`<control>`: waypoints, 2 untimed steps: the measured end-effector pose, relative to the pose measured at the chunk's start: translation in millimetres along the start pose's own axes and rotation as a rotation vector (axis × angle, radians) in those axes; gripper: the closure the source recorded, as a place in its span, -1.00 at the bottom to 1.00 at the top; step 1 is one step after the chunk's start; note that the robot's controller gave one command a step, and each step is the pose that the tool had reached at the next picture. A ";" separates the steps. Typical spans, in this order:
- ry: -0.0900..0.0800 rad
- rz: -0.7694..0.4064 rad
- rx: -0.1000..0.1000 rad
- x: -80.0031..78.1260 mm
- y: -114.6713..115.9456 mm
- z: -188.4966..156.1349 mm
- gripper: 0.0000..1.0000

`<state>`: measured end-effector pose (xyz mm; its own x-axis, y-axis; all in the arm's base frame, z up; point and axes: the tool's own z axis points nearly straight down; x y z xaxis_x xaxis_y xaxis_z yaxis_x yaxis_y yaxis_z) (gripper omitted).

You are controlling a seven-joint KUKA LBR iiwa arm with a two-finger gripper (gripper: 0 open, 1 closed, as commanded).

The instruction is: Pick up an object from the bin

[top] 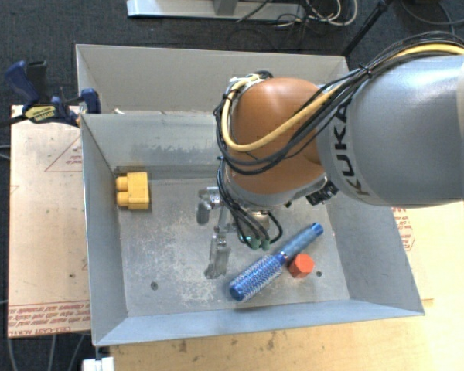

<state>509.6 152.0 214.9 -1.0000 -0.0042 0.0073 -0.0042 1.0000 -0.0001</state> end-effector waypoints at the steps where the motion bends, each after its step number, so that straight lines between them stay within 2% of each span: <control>1: -0.005 -0.311 0.003 -0.1 -80.1 32.6 -1.00; 2: -0.007 -0.314 0.000 -0.2 -77.4 31.9 1.00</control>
Offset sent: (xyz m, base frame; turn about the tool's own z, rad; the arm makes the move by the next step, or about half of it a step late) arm -0.0002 -0.0779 -0.0313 -0.3159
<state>509.8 74.5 183.0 -0.9499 -0.3126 -0.0002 -0.3126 0.9499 0.0013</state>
